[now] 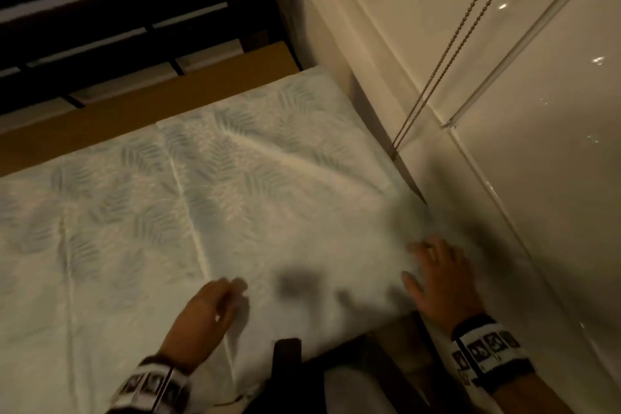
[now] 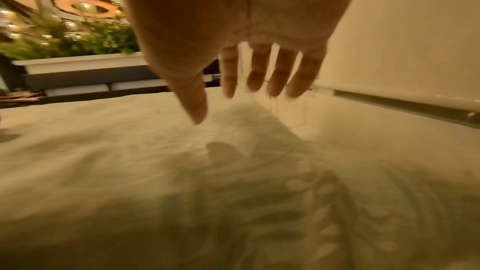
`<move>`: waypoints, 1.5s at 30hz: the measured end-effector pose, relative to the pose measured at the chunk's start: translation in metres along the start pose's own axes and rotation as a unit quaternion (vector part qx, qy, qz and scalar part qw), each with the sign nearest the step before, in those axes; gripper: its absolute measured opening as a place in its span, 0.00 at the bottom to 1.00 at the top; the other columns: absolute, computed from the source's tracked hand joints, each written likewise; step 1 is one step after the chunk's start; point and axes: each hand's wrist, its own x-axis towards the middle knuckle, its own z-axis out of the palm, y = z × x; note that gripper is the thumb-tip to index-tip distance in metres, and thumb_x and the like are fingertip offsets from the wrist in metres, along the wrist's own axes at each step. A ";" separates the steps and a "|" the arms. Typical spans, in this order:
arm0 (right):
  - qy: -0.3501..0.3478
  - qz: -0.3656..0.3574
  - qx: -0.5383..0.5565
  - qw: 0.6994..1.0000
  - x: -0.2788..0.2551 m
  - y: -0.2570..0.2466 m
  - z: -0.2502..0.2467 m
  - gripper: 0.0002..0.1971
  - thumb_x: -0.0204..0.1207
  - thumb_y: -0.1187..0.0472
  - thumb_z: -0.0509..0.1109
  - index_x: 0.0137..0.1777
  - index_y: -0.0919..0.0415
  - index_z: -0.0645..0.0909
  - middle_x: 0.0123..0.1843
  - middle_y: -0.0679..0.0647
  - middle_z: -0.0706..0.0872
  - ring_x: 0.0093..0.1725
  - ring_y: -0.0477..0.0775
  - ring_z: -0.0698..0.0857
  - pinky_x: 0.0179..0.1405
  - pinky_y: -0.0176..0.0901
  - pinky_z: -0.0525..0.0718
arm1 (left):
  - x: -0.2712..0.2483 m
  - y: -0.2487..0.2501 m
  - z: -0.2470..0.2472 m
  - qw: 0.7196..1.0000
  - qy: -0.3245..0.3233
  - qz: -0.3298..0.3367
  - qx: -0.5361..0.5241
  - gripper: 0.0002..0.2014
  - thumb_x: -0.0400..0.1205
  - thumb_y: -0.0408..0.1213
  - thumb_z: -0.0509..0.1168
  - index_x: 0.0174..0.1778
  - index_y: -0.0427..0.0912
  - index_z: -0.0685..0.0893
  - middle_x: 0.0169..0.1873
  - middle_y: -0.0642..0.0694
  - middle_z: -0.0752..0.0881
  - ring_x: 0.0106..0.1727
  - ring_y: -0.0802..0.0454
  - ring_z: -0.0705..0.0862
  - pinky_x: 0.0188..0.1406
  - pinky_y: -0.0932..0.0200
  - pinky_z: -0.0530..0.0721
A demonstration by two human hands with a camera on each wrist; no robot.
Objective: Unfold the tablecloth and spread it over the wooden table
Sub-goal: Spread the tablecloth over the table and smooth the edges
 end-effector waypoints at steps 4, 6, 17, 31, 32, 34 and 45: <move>-0.147 -0.143 0.007 0.979 -0.027 -0.038 0.023 0.25 0.68 0.43 0.76 0.65 0.47 0.80 0.67 0.53 0.81 0.61 0.62 0.81 0.60 0.58 0.84 | -0.112 -0.073 0.014 0.990 -0.023 -0.066 0.124 0.31 0.71 0.72 0.57 0.65 0.58 0.80 0.54 0.53 0.79 0.52 0.49 0.83 0.53 0.52 0.82; -0.181 -0.146 0.002 0.973 -0.025 -0.045 0.029 0.22 0.71 0.46 0.76 0.64 0.50 0.82 0.65 0.52 0.82 0.61 0.59 0.80 0.63 0.55 0.81 | -0.134 -0.077 0.022 0.990 -0.012 -0.055 0.130 0.37 0.72 0.76 0.51 0.64 0.53 0.80 0.56 0.52 0.79 0.52 0.47 0.81 0.53 0.52 0.82; -0.275 -0.175 -0.036 0.945 0.009 -0.049 0.027 0.07 0.78 0.50 0.72 0.43 0.53 0.81 0.46 0.47 0.80 0.50 0.53 0.81 0.51 0.46 0.80 | -0.142 -0.075 0.041 0.989 0.075 0.032 0.126 0.09 0.82 0.44 0.57 0.43 0.51 0.82 0.43 0.56 0.80 0.39 0.52 0.77 0.42 0.62 0.70; -0.385 -0.174 -0.015 0.907 0.045 0.018 0.003 0.18 0.68 0.33 0.69 0.34 0.46 0.75 0.37 0.42 0.79 0.36 0.37 0.76 0.40 0.31 0.74 | -0.129 -0.076 0.057 0.976 -0.003 -0.051 0.213 0.36 0.88 0.58 0.37 0.45 0.53 0.93 0.44 0.50 0.92 0.43 0.53 0.88 0.73 0.78 0.51; -0.393 -0.177 -0.007 0.902 0.055 0.014 -0.002 0.22 0.66 0.28 0.69 0.34 0.48 0.77 0.35 0.44 0.80 0.35 0.39 0.78 0.40 0.34 0.77 | -0.124 -0.076 0.053 0.973 -0.027 -0.082 0.215 0.36 0.86 0.61 0.37 0.45 0.55 0.93 0.44 0.52 0.93 0.44 0.55 0.90 0.72 0.77 0.56; -0.396 -0.176 0.008 0.901 0.079 0.003 -0.016 0.26 0.69 0.27 0.68 0.32 0.51 0.76 0.31 0.47 0.79 0.31 0.40 0.76 0.35 0.35 0.75 | -0.107 -0.066 0.031 0.972 -0.044 -0.148 0.177 0.31 0.84 0.64 0.43 0.45 0.60 0.92 0.42 0.56 0.93 0.39 0.61 0.91 0.57 0.75 0.77; -0.095 -0.076 0.133 0.984 0.345 -0.115 -0.036 0.08 0.73 0.54 0.76 0.47 0.54 0.80 0.54 0.62 0.83 0.53 0.67 0.85 0.56 0.57 0.85 | 0.147 -0.076 -0.144 0.959 0.145 -0.215 0.117 0.10 0.79 0.32 0.71 0.55 0.37 0.85 0.53 0.34 0.84 0.48 0.33 0.86 0.52 0.44 0.82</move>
